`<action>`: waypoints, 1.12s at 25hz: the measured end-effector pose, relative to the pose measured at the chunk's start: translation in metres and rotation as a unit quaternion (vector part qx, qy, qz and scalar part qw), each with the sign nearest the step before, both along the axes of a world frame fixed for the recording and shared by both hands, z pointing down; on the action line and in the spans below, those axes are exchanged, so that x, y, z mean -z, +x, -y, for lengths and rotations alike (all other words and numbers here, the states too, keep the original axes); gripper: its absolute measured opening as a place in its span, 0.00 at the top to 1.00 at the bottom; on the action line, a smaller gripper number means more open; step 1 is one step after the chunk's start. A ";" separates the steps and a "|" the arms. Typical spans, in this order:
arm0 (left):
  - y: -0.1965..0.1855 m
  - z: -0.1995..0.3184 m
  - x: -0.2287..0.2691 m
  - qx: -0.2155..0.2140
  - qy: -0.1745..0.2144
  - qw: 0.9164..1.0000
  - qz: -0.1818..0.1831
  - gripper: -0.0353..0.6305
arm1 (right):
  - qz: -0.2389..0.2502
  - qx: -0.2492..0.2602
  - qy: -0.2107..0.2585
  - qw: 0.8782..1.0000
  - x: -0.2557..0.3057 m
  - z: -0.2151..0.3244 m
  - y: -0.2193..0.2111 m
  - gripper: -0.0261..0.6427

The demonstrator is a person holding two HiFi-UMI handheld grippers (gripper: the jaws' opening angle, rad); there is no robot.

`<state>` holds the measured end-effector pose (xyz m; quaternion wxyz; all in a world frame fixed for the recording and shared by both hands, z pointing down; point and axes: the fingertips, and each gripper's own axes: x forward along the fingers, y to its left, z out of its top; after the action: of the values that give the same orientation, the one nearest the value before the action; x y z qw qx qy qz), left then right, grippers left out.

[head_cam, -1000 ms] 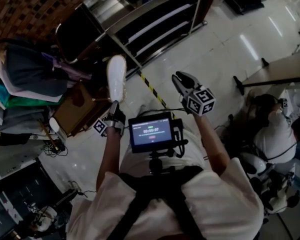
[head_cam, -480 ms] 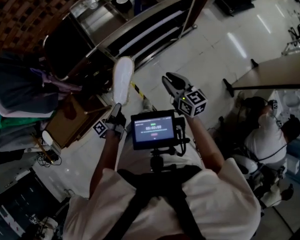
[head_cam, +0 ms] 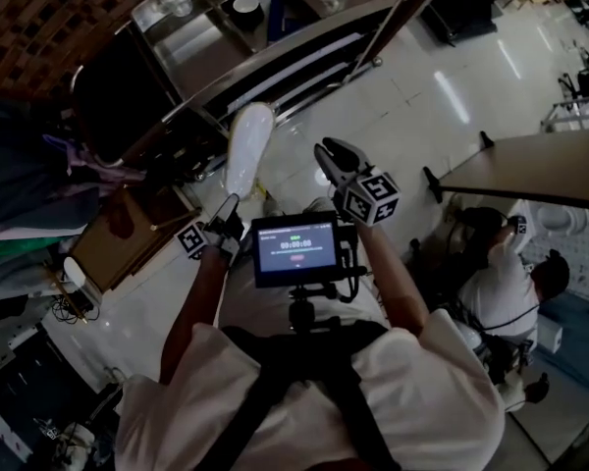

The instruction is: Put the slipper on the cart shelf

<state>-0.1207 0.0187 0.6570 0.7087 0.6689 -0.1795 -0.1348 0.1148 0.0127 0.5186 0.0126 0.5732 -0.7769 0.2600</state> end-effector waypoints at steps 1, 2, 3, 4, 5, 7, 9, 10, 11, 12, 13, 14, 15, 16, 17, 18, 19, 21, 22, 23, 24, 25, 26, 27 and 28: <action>0.003 0.001 -0.001 0.002 -0.002 1.000 -0.001 0.88 | 0.005 0.004 -0.003 1.000 -0.003 0.003 -0.002 0.81; 0.005 0.001 -0.002 0.006 -0.007 1.000 -0.004 0.88 | 0.009 0.011 -0.005 1.000 -0.006 0.006 -0.004 0.81; 0.007 0.001 -0.003 0.013 -0.013 1.000 -0.006 0.88 | 0.012 0.020 -0.007 1.000 -0.007 0.008 -0.006 0.81; 0.010 0.002 -0.002 0.019 -0.017 1.000 -0.007 0.88 | 0.014 0.030 -0.009 0.999 -0.009 0.013 -0.006 0.81; 0.012 0.004 -0.002 0.025 -0.019 0.999 -0.005 0.88 | 0.016 0.039 -0.010 0.999 -0.010 0.018 -0.004 0.81; 0.018 0.013 -0.003 0.037 -0.015 0.999 0.008 0.88 | 0.021 0.056 -0.012 0.998 -0.012 0.033 0.004 0.81; 0.026 0.020 -0.003 0.057 -0.015 0.998 0.012 0.88 | 0.020 0.079 -0.007 0.997 -0.011 0.046 0.014 0.81; 0.031 0.021 -0.003 0.072 -0.018 0.997 0.009 0.88 | 0.019 0.092 -0.004 0.996 -0.009 0.051 0.020 0.81; 0.036 0.021 -0.002 0.088 -0.020 0.996 0.007 0.88 | 0.017 0.103 -0.001 0.995 -0.007 0.056 0.028 0.81; 0.041 0.020 -0.001 0.104 -0.022 0.994 0.005 0.88 | 0.015 0.113 0.002 0.993 -0.004 0.062 0.037 0.81; 0.048 0.019 0.001 0.120 -0.024 0.992 0.004 0.88 | 0.014 0.122 0.004 0.992 -0.002 0.067 0.047 0.81; 0.055 0.018 0.002 0.134 -0.026 0.991 0.004 0.88 | 0.013 0.131 0.006 0.991 0.000 0.073 0.058 0.81; 0.062 0.017 0.003 0.145 -0.025 0.989 0.006 0.88 | 0.011 0.139 0.008 0.990 0.001 0.078 0.069 0.81; 0.070 0.016 0.005 0.155 -0.023 0.988 0.007 0.88 | 0.010 0.147 0.011 0.989 0.002 0.084 0.080 0.81; 0.079 0.016 0.007 0.162 -0.020 0.987 0.006 0.88 | 0.010 0.153 0.013 0.988 0.002 0.090 0.090 0.81; 0.086 0.015 0.009 0.169 -0.017 0.986 0.005 0.88 | 0.011 0.158 0.014 0.987 0.002 0.094 0.099 0.81; 0.093 0.014 0.010 0.175 -0.014 0.985 0.005 0.88 | 0.011 0.163 0.015 0.986 0.001 0.098 0.107 0.81; 0.102 0.010 0.011 0.189 -0.010 0.982 0.006 0.88 | 0.014 0.173 0.012 0.985 -0.003 0.102 0.118 0.81; 0.105 0.008 0.011 0.199 -0.009 0.980 0.007 0.88 | 0.015 0.178 0.010 0.984 -0.006 0.103 0.123 0.81; 0.109 0.007 0.011 0.209 -0.010 0.978 0.007 0.88 | 0.017 0.184 0.007 0.983 -0.009 0.106 0.127 0.81; 0.113 0.006 0.010 0.218 -0.010 0.976 0.006 0.88 | 0.018 0.191 0.005 0.982 -0.012 0.109 0.131 0.81; 0.116 0.006 0.009 0.227 -0.010 0.974 0.007 0.88 | 0.019 0.197 0.003 0.980 -0.014 0.112 0.133 0.81; 0.118 0.005 0.007 0.235 -0.008 0.972 0.009 0.88 | 0.020 0.203 0.002 0.979 -0.016 0.114 0.134 0.81; 0.120 0.003 0.005 0.242 -0.008 0.970 0.010 0.88 | 0.021 0.209 0.001 0.978 -0.017 0.116 0.135 0.81; 0.121 0.001 0.003 0.249 -0.007 0.968 0.011 0.88 | 0.022 0.216 0.000 0.976 -0.019 0.116 0.134 0.81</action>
<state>0.0006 0.0177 0.6535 0.6555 0.5996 -0.3493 -0.2979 0.2491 -0.1037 0.5372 0.0511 0.3862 -0.8823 0.2642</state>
